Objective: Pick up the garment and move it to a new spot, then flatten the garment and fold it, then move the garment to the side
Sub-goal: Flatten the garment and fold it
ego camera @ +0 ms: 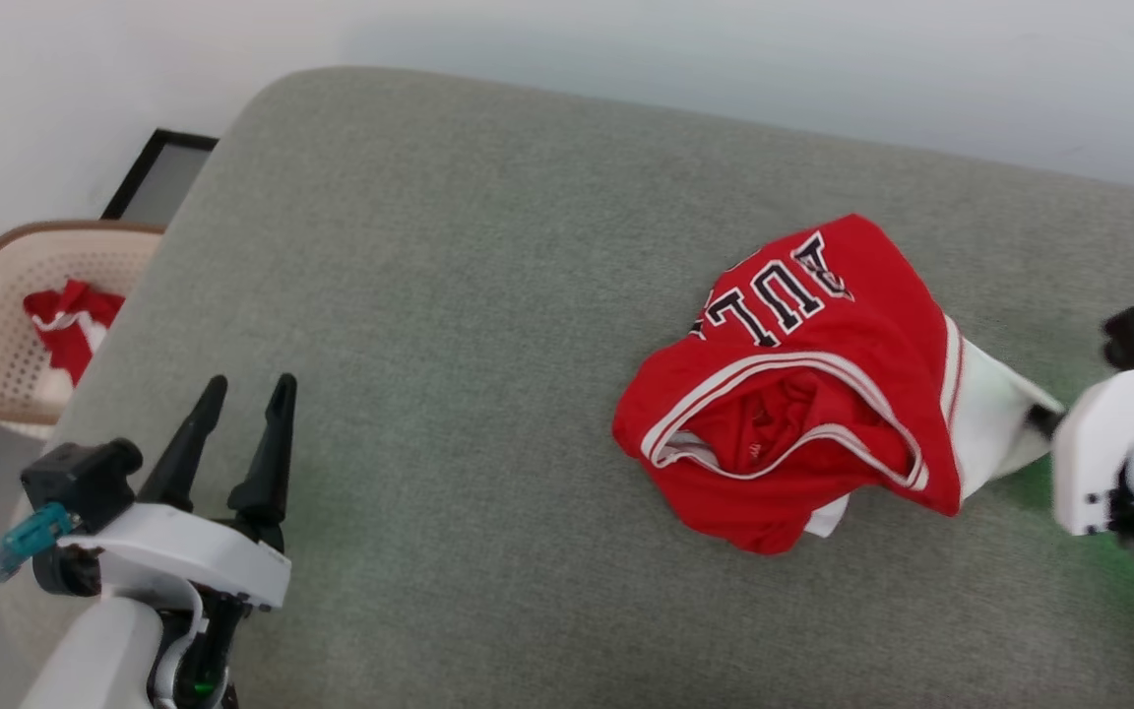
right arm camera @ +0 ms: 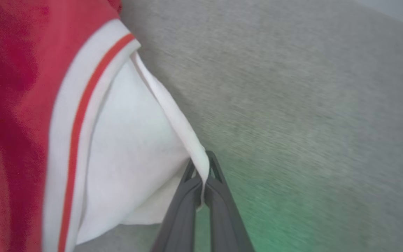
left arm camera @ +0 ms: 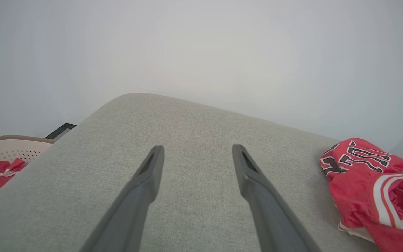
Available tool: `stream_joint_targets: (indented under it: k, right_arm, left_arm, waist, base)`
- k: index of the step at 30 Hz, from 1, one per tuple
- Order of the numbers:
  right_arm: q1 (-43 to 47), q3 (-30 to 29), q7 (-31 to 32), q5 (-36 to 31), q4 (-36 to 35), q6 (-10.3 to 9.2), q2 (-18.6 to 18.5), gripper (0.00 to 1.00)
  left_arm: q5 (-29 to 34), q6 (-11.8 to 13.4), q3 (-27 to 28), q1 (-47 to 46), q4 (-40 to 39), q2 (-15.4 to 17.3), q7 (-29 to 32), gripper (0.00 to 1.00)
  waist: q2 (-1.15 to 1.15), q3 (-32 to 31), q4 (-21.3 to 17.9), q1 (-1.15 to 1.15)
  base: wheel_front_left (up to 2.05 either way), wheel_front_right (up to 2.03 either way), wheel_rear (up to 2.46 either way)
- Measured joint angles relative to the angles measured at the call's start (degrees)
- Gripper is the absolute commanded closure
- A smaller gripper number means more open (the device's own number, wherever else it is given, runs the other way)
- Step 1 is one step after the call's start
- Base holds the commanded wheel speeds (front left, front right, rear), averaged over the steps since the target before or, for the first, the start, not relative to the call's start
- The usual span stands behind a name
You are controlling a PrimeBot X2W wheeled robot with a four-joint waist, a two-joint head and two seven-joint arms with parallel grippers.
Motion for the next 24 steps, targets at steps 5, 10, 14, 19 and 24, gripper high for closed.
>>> stream_joint_targets:
  k: [5, 10, 14, 19, 24]
  right_arm:
    - [1.06, -2.4, 0.04, 0.64, -1.55, 0.0, -4.66, 1.0]
    - [5.11, -6.47, 0.77, 0.85, -2.47, 0.0, -8.53, 1.0]
    - [8.2, -9.67, 1.08, 0.76, -1.8, 0.0, -9.8, 1.0]
    - [10.8, -12.32, 1.25, -0.18, 1.19, 0.0, -8.65, 1.0]
    - [10.77, -13.63, 0.41, -1.27, 3.92, -0.01, -6.41, 1.0]
  left_arm:
    - [-0.01, -0.02, 0.19, 0.34, -0.01, 0.63, 0.0, 0.0]
    - [-0.08, -0.15, 0.03, 0.7, -0.14, 1.12, 0.33, 0.0]
    - [-0.09, -0.16, -0.3, 0.65, -0.4, 1.21, 0.51, 0.0]
    - [-0.09, -0.18, -0.81, 0.12, -0.36, 1.2, 0.82, 0.0]
    - [-0.1, -0.32, -1.48, -0.1, -0.05, 1.13, 1.04, 0.0]
  waist:
    - [0.0, -1.13, -1.76, 0.0]
    - [0.0, -2.06, -3.46, 0.0]
    - [0.0, -2.43, -4.42, 0.0]
    - [0.0, -2.28, -4.84, 0.0]
    - [0.0, -2.26, -5.07, 0.0]
  base:
    - [0.0, 0.0, 0.0]
    - [0.0, 0.0, 0.0]
    - [0.0, 0.0, 0.0]
    - [0.0, 0.0, 0.0]
    - [0.0, 0.0, 0.0]
